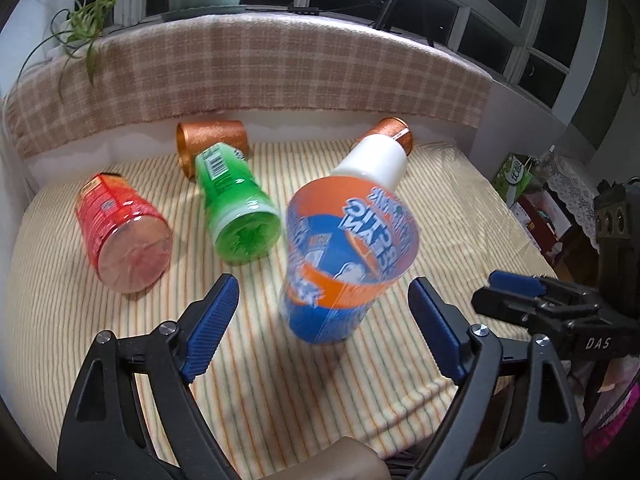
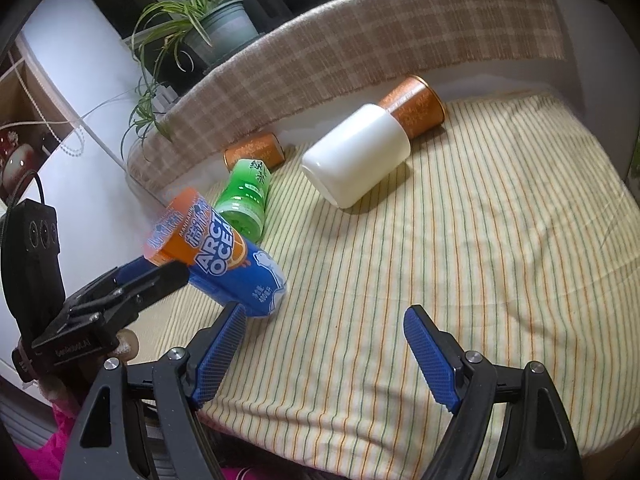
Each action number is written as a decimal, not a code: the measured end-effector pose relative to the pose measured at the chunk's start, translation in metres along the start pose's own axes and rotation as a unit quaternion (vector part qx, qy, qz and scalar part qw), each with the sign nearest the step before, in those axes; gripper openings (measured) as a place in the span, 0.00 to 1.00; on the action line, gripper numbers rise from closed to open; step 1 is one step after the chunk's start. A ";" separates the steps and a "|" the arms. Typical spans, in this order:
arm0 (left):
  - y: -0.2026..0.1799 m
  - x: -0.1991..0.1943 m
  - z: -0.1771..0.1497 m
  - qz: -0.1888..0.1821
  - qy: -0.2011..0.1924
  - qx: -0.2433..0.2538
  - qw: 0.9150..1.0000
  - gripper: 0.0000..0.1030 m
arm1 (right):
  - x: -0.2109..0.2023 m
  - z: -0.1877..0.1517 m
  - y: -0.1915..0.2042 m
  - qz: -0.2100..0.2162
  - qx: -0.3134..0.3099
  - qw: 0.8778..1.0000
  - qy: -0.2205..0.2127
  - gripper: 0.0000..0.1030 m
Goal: Flip cup upright
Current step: 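Lower the blue bottle upright onto the bedspread with the left gripper, then open the left gripper and withdraw from the upright blue bottle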
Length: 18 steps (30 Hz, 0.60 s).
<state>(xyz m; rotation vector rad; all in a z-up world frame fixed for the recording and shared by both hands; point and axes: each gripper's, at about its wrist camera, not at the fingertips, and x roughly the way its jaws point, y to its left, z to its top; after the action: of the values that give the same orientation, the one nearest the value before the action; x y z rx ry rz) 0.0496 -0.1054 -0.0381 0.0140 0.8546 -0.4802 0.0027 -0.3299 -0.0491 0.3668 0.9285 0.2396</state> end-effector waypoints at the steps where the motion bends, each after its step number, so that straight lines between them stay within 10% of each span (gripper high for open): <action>1: 0.002 -0.001 -0.001 0.002 -0.001 -0.002 1.000 0.86 | -0.001 0.001 0.003 -0.004 -0.006 1.000 -0.004 0.83; 18: 0.029 -0.064 -0.015 0.085 -0.111 -0.031 0.990 0.86 | -0.025 0.005 0.047 -0.062 -0.091 0.990 -0.093 0.98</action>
<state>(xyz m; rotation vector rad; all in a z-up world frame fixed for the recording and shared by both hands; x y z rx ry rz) 0.0146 -0.0502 -0.0067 -0.0231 0.6422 -0.2880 -0.0102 -0.2969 -0.0086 0.1588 0.7361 0.1711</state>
